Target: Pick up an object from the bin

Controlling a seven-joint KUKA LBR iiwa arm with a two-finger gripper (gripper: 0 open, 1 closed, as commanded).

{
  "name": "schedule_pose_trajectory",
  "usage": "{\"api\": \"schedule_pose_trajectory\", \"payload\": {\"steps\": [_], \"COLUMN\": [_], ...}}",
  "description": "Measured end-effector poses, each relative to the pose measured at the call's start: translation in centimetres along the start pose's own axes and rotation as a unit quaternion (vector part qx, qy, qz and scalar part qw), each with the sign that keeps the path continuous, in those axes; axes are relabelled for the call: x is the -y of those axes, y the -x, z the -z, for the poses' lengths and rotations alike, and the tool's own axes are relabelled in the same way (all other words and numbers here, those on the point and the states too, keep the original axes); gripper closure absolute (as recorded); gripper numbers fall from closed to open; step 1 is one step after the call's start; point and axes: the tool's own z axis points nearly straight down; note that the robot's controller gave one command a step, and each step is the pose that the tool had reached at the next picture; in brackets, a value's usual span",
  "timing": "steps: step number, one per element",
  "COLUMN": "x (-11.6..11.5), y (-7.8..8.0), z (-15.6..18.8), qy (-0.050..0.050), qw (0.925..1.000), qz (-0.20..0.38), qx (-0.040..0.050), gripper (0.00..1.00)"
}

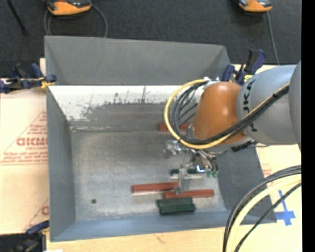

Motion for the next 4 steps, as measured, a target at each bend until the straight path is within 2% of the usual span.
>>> {"api": "schedule_pose_trajectory", "payload": {"steps": [1,2,3,4], "x": [-5.4,-5.3,-5.2,-5.1], "y": [-0.4,-0.3,-0.3,0.0], "z": [-3.0,-2.9,-2.9,7.3], "qy": [0.0,-0.001,-0.002,-0.002], "qw": [0.9976,0.9976,0.9976,0.9977], "qz": [0.069,0.069,0.069,0.068], "qx": [0.0001,0.0012,0.0009,0.0046], "gripper": [0.0,0.0,1.0,1.0]}}
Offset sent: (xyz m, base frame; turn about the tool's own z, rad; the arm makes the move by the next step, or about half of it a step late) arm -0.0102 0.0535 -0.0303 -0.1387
